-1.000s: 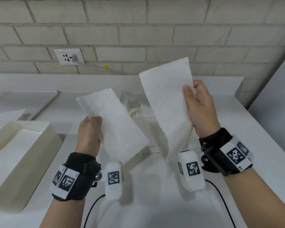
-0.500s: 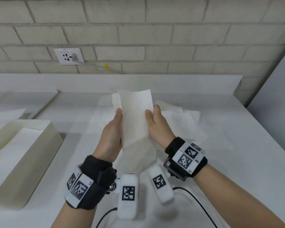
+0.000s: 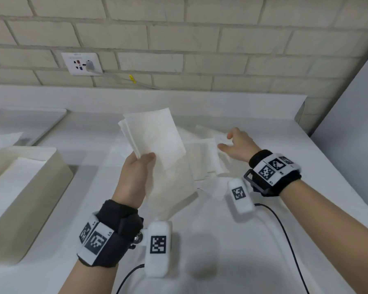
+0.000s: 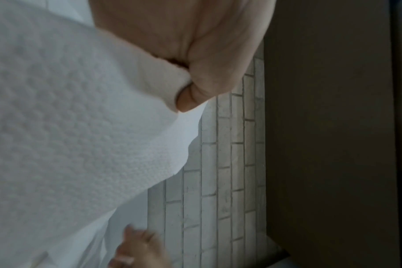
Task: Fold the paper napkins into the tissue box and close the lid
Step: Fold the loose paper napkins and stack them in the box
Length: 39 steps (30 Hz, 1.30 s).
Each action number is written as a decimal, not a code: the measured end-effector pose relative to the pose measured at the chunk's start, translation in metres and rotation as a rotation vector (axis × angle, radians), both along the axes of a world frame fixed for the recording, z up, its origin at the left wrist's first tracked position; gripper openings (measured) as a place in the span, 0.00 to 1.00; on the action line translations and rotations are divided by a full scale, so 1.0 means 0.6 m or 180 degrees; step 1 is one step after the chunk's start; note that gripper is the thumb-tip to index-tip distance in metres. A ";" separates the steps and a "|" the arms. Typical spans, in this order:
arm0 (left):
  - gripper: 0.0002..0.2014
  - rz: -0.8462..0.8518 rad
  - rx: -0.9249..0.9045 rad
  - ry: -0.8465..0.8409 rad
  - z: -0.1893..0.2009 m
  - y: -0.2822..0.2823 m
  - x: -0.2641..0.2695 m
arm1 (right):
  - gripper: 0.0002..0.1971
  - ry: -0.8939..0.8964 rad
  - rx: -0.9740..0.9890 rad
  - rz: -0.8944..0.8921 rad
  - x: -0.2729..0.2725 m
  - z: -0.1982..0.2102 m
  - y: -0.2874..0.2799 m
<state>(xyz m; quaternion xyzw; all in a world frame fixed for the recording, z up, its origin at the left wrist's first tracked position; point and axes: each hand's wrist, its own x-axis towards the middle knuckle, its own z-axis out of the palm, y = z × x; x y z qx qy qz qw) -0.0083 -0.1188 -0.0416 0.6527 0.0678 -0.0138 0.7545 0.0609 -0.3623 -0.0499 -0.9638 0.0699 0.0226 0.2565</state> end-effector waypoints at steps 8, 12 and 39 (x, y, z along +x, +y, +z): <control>0.10 0.0130 -0.0083 0.0196 -0.001 0.004 0.000 | 0.42 0.0922 -0.0351 -0.0036 0.022 -0.048 -0.030; 0.10 0.0209 -0.0059 0.0250 -0.006 0.012 0.003 | 0.38 0.0458 -0.0664 0.0019 0.021 -0.048 -0.019; 0.24 0.0277 -0.0433 0.0020 -0.029 0.011 0.003 | 0.05 -0.0178 -0.0086 0.0287 0.029 -0.053 0.016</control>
